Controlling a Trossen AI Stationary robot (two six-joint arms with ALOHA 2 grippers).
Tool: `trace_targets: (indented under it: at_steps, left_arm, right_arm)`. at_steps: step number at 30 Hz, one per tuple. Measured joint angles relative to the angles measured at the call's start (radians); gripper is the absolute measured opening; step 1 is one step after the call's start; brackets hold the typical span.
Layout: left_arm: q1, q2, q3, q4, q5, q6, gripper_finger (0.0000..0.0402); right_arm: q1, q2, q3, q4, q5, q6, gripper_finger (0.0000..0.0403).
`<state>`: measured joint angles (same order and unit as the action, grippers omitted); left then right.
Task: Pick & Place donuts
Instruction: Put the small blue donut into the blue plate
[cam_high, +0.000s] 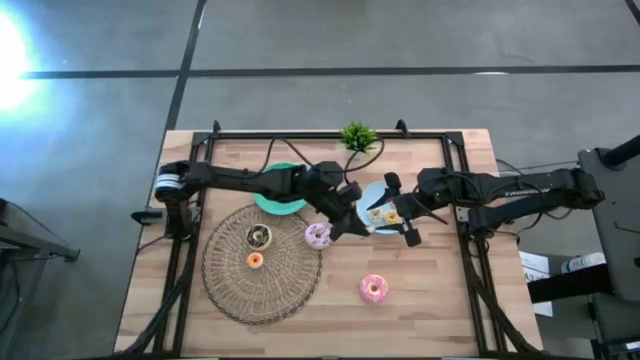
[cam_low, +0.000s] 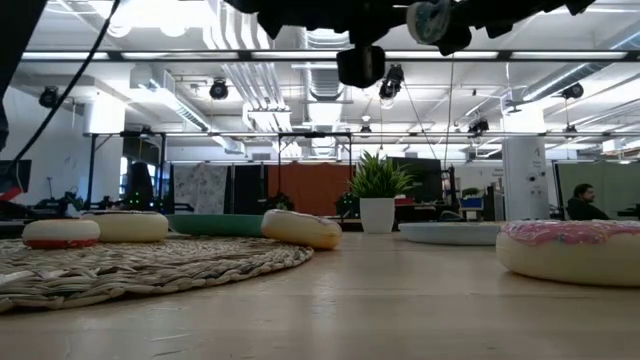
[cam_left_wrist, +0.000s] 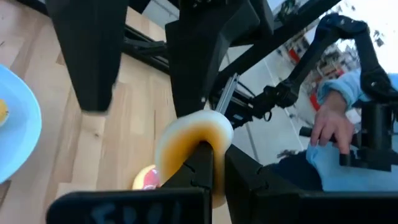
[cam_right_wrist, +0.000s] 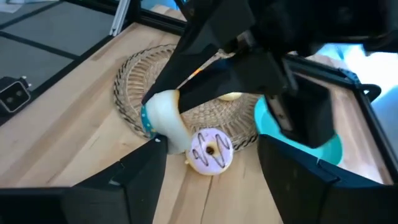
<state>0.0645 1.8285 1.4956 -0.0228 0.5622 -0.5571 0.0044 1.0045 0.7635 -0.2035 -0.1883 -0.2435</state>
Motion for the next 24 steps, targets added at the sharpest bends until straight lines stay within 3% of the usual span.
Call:
trace_targets:
  at_steps: [10, 24]
  left_arm:
    - [0.041, 0.005, 0.040, -0.090, -0.014, 0.055, 0.0000]
    - [0.054, 0.003, 0.037, -0.066, -0.023, 0.058, 0.0000]
  right_arm:
    - [0.000, -0.031, 0.000, -0.056, 0.015, 0.036, 0.0231]
    - [0.000, -0.024, 0.000, -0.094, 0.063, 0.004, 0.0265]
